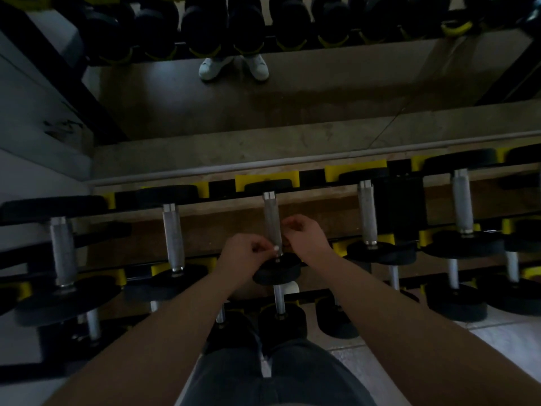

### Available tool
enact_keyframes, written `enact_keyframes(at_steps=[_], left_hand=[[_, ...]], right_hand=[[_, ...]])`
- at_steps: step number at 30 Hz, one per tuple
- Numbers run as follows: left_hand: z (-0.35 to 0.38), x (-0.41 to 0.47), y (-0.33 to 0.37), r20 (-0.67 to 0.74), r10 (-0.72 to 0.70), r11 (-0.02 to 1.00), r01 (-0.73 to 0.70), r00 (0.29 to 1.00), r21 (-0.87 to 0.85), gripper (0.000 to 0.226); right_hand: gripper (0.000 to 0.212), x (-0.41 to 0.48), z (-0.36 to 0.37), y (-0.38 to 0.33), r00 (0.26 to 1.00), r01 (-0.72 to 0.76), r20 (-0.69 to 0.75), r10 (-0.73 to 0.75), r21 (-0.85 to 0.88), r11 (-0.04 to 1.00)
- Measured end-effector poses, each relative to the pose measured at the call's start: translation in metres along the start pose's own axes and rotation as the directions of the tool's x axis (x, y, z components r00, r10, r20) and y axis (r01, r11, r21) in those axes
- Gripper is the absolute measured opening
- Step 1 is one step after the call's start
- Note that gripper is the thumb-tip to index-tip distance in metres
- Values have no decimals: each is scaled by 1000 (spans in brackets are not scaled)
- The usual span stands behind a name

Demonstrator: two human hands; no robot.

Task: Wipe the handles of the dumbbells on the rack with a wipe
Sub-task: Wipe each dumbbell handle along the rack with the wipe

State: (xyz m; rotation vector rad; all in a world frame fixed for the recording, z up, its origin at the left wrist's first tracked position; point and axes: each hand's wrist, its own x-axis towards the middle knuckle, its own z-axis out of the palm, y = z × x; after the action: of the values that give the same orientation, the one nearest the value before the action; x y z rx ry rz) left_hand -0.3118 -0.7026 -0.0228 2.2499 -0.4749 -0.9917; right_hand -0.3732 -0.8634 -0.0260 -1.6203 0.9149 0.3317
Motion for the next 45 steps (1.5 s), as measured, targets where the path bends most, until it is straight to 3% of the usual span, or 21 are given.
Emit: enact_keyframes(at_steps=[3, 5, 7, 9, 12, 15, 18, 20, 22, 24, 29, 33, 35, 39, 42, 45], left_hand=[[-12, 15, 20, -120, 75, 996, -70, 990, 49, 19], [-26, 32, 36, -262, 42, 999, -47, 964, -14, 23], [-35, 43, 42, -295, 13, 997, -34, 956, -67, 26], [-34, 38, 38, -242, 67, 998, -66, 968, 13, 27], [-18, 13, 26, -38, 166, 962, -153, 985, 227, 23], [-5, -1, 13, 83, 128, 953, -146, 988, 266, 17], [-7, 3, 17, 12, 118, 975, -118, 993, 190, 18], [-13, 17, 28, -172, 99, 993, -87, 980, 77, 20], [-23, 31, 42, -336, -47, 994, 12, 941, -105, 22], [-27, 42, 47, -383, -162, 974, 85, 910, -211, 25], [-6, 22, 19, -225, -248, 938, 176, 942, -298, 22], [10, 4, -7, 30, -239, 965, 241, 971, -108, 22], [11, 4, -4, 2, -275, 951, 272, 961, -147, 20], [3, 18, 15, -85, -359, 863, 295, 930, -411, 11], [-12, 36, 28, -105, -370, 800, 259, 923, -541, 22], [-20, 43, 31, -89, -323, 816, 229, 942, -530, 25]], right_hand=[[15, 2, 0, -1, 999, -48, 15, 47, 45, 998], [18, 2, 0, 1, 998, -62, 26, 61, 39, 997], [21, 1, -2, 1, 998, -56, 24, 56, 7, 998], [19, 2, -5, 0, 998, -45, 38, 46, -27, 999], [19, 4, -8, -1, 999, -15, 45, 18, -74, 997], [19, 0, -5, 0, 997, -26, 67, 30, -61, 998], [20, -1, -5, 3, 997, -28, 78, 31, -34, 999], [19, 0, -6, 5, 996, -25, 83, 28, -33, 999], [17, 1, -6, 6, 996, -32, 87, 35, -33, 999], [16, 1, -6, 5, 995, -36, 90, 38, -22, 999], [17, 1, -6, 4, 995, -42, 91, 44, -30, 999], [14, -1, -5, 3, 996, -27, 77, 34, -99, 995], [19, -9, -6, 1, 996, 26, 88, -13, -140, 990], [26, -22, -1, 3, 981, 139, 171, -90, -298, 944], [30, -18, 5, 1, 985, 107, 162, -59, -311, 944], [28, -17, 8, -3, 988, 80, 152, -36, -294, 952]])
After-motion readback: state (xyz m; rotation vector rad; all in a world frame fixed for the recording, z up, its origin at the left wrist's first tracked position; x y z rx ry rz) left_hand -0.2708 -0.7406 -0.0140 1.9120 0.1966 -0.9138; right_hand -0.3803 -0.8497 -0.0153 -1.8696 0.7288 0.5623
